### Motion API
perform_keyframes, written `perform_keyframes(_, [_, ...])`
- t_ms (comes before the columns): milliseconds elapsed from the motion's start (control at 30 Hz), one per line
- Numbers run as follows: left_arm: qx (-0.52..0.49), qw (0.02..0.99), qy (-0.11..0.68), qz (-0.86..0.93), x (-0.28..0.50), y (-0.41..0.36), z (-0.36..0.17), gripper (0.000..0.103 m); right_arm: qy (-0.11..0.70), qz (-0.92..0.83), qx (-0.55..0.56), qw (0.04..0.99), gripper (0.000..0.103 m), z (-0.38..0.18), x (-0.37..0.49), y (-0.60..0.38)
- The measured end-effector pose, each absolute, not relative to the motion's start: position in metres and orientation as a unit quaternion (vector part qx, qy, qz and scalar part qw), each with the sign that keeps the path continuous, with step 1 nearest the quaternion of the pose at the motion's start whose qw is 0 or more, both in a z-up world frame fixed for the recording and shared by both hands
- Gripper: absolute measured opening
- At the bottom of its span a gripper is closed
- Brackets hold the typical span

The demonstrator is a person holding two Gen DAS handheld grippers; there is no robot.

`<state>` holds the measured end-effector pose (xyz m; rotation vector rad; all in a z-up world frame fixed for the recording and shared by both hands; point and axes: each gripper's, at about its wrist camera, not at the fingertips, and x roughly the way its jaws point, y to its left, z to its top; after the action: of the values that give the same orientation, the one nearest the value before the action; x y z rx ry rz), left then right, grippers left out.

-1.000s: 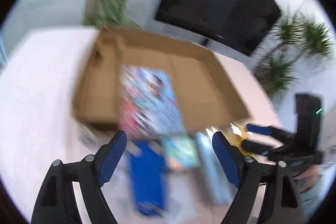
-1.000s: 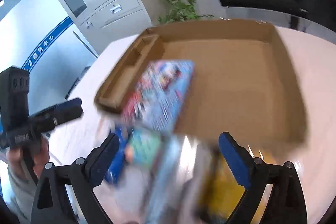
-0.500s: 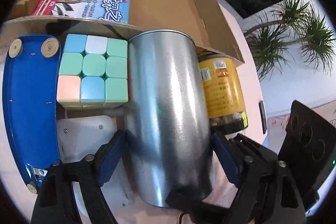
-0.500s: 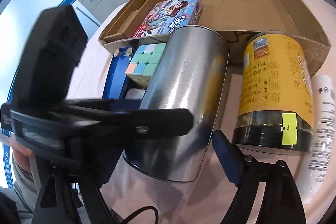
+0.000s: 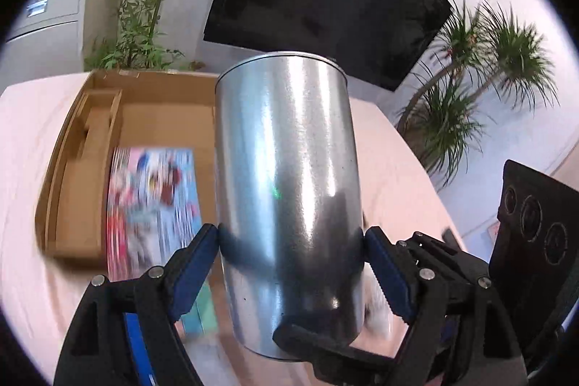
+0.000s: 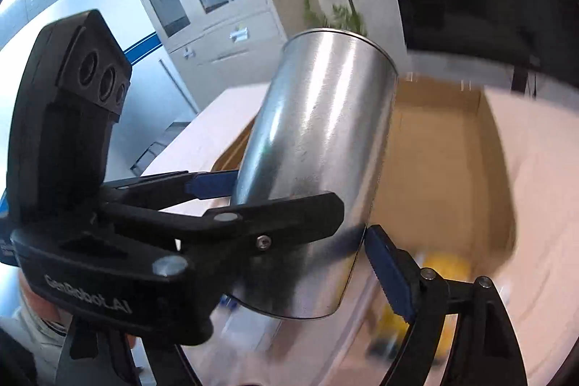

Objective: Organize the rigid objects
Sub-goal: 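Grasp the silver cylinder can with both tools and lift it, then lay the silver can into the box next to the picture-book box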

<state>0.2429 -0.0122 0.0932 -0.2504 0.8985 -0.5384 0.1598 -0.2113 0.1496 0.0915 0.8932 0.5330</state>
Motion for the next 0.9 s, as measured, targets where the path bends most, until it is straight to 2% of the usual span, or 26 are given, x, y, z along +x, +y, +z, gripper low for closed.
perform_keyframes(100, [-0.141,0.841,0.454,-0.259,0.291,-0.018,0.076,0.08,0.455,0.261,0.059,0.849,0.081,0.142,0.208,-0.221])
perform_keyframes(233, [-0.173,0.803,0.508,-0.26,0.327,-0.014,0.021,0.08,0.517,0.25,0.078,0.815,0.081,0.095,0.248,-0.234])
perform_keyframes(433, [-0.183,0.76,0.577,-0.236,0.337,-0.019,-0.049,0.08,0.585,0.239,0.1,0.769,0.081,0.031,0.261,-0.238])
perform_keyframes(567, [-0.173,0.764,0.578,-0.229,0.322,-0.017,-0.047,0.078,0.596,0.234,0.102,0.762,0.086,0.027,0.255,-0.234])
perform_keyframes(667, [-0.162,0.785,0.557,-0.218,0.308,-0.004,-0.031,0.078,0.578,0.247,0.109,0.77,0.085,0.049,0.236,-0.244])
perform_keyframes(800, [-0.163,0.801,0.53,-0.226,0.272,0.009,-0.012,0.079,0.535,0.239,0.118,0.801,0.09,0.09,0.185,-0.298])
perform_keyframes(900, [-0.157,0.787,0.537,-0.26,0.242,-0.007,-0.015,0.079,0.543,0.21,0.13,0.802,0.09,0.087,0.161,-0.34])
